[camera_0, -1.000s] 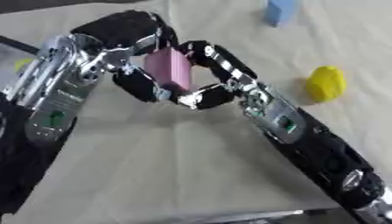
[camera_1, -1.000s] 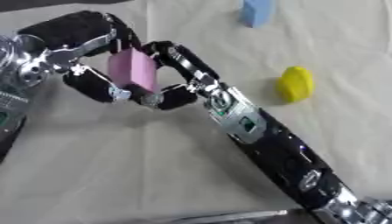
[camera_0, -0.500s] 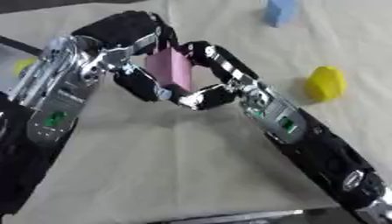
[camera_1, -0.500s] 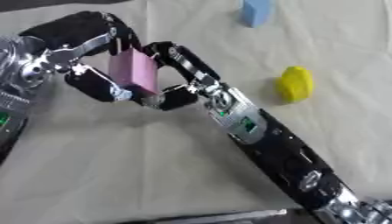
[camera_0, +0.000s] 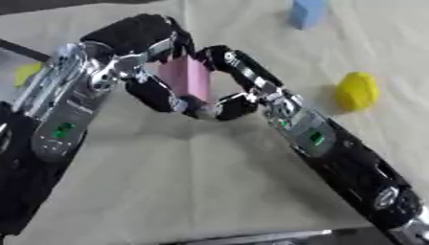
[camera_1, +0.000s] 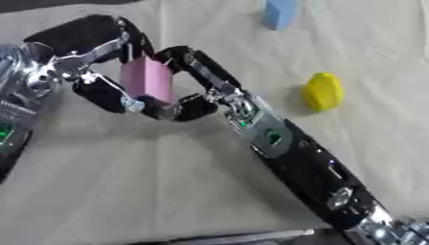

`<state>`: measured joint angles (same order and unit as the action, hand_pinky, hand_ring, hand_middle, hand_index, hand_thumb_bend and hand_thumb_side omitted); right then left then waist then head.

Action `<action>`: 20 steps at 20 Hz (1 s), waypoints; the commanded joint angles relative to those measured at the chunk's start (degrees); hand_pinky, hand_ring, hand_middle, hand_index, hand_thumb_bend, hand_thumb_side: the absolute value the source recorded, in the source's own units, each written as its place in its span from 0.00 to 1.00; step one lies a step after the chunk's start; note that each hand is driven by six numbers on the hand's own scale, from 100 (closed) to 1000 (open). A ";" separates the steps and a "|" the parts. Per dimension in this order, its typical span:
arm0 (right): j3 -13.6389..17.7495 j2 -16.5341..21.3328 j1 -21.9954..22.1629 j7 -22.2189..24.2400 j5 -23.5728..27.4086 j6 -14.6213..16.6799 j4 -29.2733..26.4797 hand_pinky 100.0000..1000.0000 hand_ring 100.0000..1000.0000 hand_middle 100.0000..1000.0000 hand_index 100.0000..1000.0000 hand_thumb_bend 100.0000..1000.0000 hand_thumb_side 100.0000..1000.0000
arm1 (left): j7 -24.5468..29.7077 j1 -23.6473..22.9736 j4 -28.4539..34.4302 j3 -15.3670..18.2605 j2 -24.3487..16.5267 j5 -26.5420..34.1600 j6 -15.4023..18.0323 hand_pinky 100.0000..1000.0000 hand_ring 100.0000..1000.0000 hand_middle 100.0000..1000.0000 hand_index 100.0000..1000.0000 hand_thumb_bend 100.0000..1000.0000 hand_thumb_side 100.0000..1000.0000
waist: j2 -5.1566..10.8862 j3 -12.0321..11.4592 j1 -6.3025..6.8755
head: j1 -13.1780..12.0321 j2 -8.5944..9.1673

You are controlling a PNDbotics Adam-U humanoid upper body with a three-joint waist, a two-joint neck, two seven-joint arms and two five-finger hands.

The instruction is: Pick up the objects with one hand, pass them to the other hand, and then place them into the box on the other side of the table.

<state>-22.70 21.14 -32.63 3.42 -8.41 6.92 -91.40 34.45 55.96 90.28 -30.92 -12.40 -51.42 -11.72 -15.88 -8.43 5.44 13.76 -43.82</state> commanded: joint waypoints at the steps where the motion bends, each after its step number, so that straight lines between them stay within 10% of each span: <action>1: 0.01 0.75 -0.32 0.33 -1.39 -0.67 -0.36 0.71 0.58 0.63 0.72 0.62 0.00 | 0.29 0.93 0.24 1.23 -1.25 -1.18 -0.02 0.58 0.45 0.32 0.55 0.39 0.00 | 6.36 0.05 0.58 | -0.21 -0.30; 20: 1.12 1.87 0.51 0.70 -6.12 -7.00 0.55 0.74 0.68 0.74 0.83 0.75 0.13 | 1.44 0.00 2.99 1.96 -3.15 -1.60 -0.90 0.52 0.41 0.28 0.53 0.40 0.00 | 6.61 -0.11 0.46 | -0.55 -0.30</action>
<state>-22.21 22.01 -31.66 4.49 -14.32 0.40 -90.05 35.76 55.28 91.93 -29.99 -14.11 -52.91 -12.46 -15.88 -8.48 5.44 13.37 -43.82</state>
